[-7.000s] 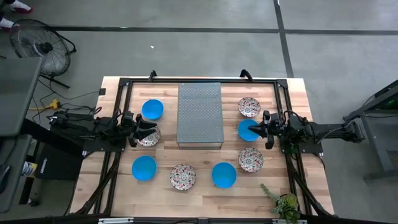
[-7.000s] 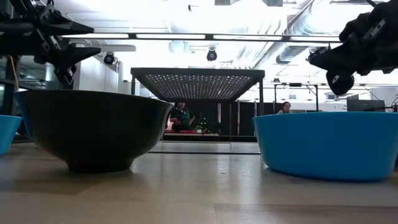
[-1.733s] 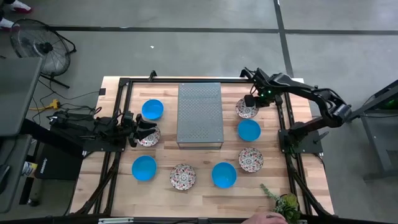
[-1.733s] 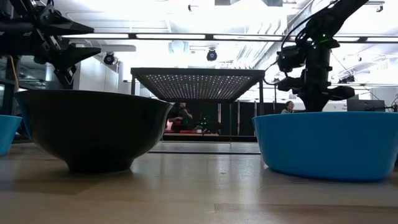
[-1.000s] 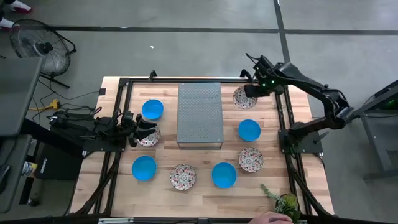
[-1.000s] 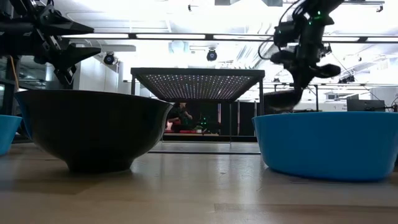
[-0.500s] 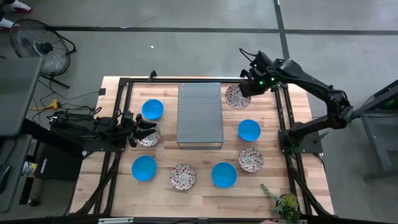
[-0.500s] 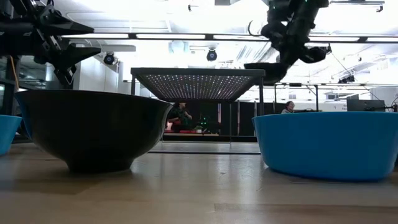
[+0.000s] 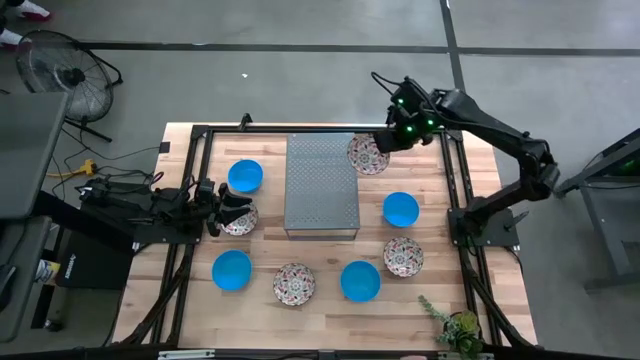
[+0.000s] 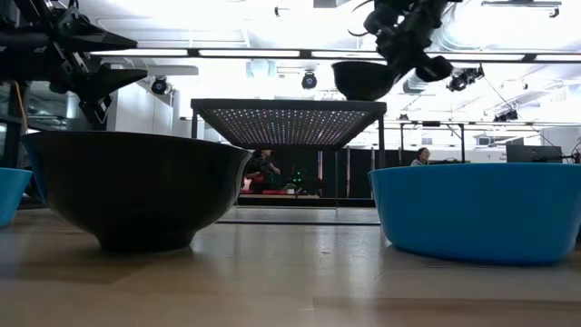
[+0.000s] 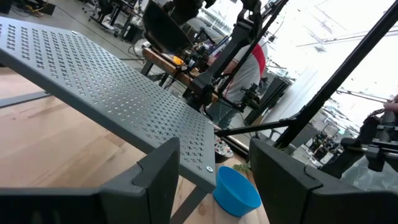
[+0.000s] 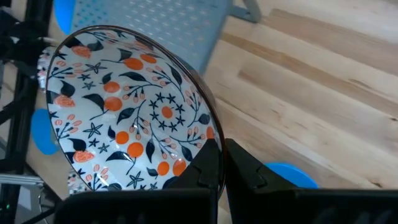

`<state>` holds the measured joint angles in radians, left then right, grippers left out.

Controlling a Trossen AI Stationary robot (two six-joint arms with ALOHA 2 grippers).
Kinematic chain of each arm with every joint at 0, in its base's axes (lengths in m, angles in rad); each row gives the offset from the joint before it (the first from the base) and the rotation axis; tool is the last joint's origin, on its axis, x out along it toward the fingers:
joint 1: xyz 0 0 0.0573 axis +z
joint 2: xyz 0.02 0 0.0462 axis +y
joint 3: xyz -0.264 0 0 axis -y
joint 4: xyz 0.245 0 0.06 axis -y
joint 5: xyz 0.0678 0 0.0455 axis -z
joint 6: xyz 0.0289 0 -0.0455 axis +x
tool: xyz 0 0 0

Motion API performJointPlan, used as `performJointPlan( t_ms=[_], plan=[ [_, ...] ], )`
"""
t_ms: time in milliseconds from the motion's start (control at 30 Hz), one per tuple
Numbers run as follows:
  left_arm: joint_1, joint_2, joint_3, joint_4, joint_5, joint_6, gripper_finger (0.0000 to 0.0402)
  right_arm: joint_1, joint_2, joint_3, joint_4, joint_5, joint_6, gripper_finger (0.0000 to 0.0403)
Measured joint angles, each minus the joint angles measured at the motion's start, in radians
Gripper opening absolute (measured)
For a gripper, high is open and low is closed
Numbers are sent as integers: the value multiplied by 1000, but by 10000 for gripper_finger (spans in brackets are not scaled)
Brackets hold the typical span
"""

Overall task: Pick & Place Mini bowls
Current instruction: Put the white patterned bowl on the shelf

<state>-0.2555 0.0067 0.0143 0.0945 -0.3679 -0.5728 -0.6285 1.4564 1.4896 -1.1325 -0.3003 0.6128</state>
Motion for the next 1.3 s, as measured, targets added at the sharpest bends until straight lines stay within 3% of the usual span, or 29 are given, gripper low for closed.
performJointPlan(
  t_ms=[500, 700, 1300],
  plan=[
    [0, 0, 0, 0, 0, 0, 190, 26, 302, 365, -117, -16, -64, 0],
    [0, 0, 0, 0, 0, 0, 190, 27, 416, 480, -127, -73, -90, 0],
    [0, 0, 0, 0, 0, 0, 190, 34, 549, 514, -38, -205, -74, 0]
  ],
)
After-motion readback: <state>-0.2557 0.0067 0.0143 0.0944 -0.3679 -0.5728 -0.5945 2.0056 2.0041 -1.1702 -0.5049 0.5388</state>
